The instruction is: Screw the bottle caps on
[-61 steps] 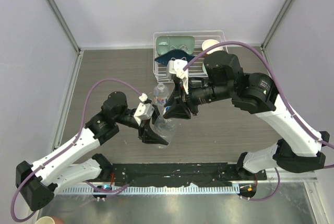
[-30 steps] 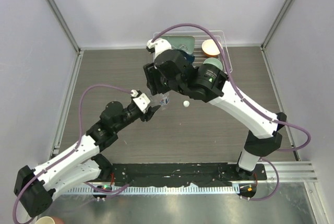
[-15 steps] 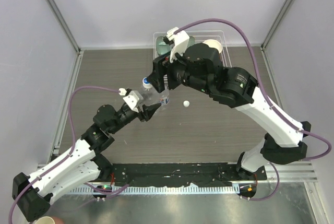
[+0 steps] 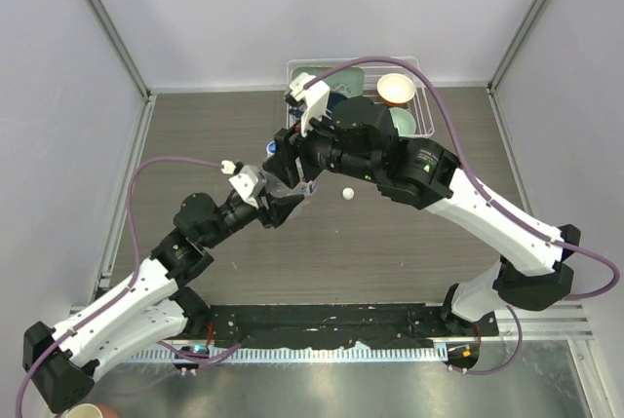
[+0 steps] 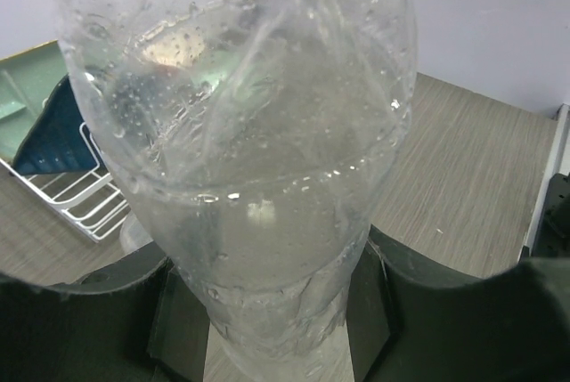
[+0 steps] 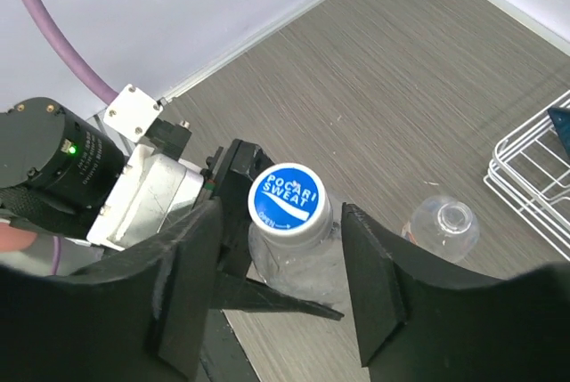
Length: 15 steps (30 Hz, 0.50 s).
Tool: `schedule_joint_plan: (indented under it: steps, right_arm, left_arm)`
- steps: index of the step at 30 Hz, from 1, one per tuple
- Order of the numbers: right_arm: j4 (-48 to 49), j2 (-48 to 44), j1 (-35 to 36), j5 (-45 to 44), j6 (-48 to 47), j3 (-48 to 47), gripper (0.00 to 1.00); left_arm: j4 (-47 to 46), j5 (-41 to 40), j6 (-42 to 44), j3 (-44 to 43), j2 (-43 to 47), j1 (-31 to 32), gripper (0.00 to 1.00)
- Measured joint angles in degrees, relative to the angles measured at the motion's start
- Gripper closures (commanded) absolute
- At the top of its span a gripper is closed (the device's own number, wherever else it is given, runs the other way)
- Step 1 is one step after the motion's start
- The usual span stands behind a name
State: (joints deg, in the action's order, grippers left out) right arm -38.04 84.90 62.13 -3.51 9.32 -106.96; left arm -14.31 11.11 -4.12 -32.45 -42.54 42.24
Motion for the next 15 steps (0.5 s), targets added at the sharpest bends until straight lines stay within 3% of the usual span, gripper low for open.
schedule_joint_plan:
  steps: [6,8,9,11,12,13,14,15]
  right_arm:
    - [1.64,0.00,-0.31,-0.44,-1.99,0.55,0.81]
    - [1.88,0.00,-0.33,-0.46,-2.34,1.18,0.87]
    - [2.08,0.00,-0.33,-0.50,-2.40,1.46,0.92]
    - [2.58,-0.02,-0.37,-0.76,-2.56,2.05,0.94]
    - [2.86,-0.02,-0.37,-0.90,-2.60,2.34,0.96]
    - [3.15,-0.02,-0.37,-1.01,-2.73,2.62,0.96]
    - [3.37,-0.02,-0.35,-1.09,-2.78,2.78,0.96]
    - [3.50,0.00,-0.33,-1.11,-2.97,2.97,0.97]
  left_arm:
    - [0.33,2.54,-1.31,-0.35,-0.07,-0.11,0.99]
    - [1.14,2.86,-1.70,-0.35,-0.07,-0.26,0.92]
    - [1.44,2.95,-1.79,-0.35,-0.04,-0.28,0.74]
    - [2.08,3.02,-1.97,-0.35,0.02,-0.42,0.56]
    - [2.43,3.10,-1.95,-0.37,0.11,-0.55,0.26]
    - [2.75,3.28,-1.88,-0.37,0.24,-0.76,0.08]
    - [3.67,3.54,-1.55,-0.39,0.63,-1.25,0.01]
    - [4.61,4.13,-0.94,-0.52,1.18,-1.64,0.00]
